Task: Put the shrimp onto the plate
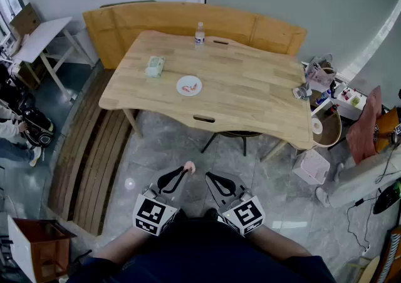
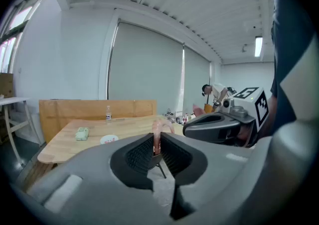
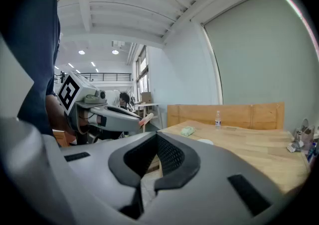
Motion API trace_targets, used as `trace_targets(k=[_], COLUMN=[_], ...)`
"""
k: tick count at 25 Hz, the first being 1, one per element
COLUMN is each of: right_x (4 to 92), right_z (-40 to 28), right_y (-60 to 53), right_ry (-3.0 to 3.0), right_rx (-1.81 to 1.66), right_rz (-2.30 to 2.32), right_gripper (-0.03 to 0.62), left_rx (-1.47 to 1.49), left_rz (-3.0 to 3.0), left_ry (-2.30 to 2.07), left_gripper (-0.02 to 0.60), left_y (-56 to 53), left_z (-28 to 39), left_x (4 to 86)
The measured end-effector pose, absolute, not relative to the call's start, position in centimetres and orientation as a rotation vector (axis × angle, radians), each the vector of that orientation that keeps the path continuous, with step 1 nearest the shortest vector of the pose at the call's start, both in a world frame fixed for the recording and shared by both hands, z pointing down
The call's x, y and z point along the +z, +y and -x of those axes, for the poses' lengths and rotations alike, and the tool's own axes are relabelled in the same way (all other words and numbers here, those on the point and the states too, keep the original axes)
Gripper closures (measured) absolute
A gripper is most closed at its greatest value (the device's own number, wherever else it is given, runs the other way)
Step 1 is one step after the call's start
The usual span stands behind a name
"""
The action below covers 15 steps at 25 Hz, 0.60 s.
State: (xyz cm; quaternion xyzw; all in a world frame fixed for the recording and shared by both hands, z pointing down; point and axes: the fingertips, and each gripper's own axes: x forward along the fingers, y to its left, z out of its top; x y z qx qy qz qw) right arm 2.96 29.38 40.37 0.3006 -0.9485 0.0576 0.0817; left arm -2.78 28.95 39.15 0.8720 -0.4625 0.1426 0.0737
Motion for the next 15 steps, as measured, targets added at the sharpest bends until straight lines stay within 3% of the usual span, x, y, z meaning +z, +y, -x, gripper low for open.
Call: trace_targets(k=[15], right_x=[39.9], right_z=[-4.5], right_y=[28.9], right_ry=[-2.887], right_rx=[0.170], right_rz=[-0.825], right_gripper=[0.585], left_rx=[0.443], left_rz=[-2.571], left_ry=[-1.443], left_gripper=[0.535], left_y=[28.6], left_z=[1.0], left_x=[39.5])
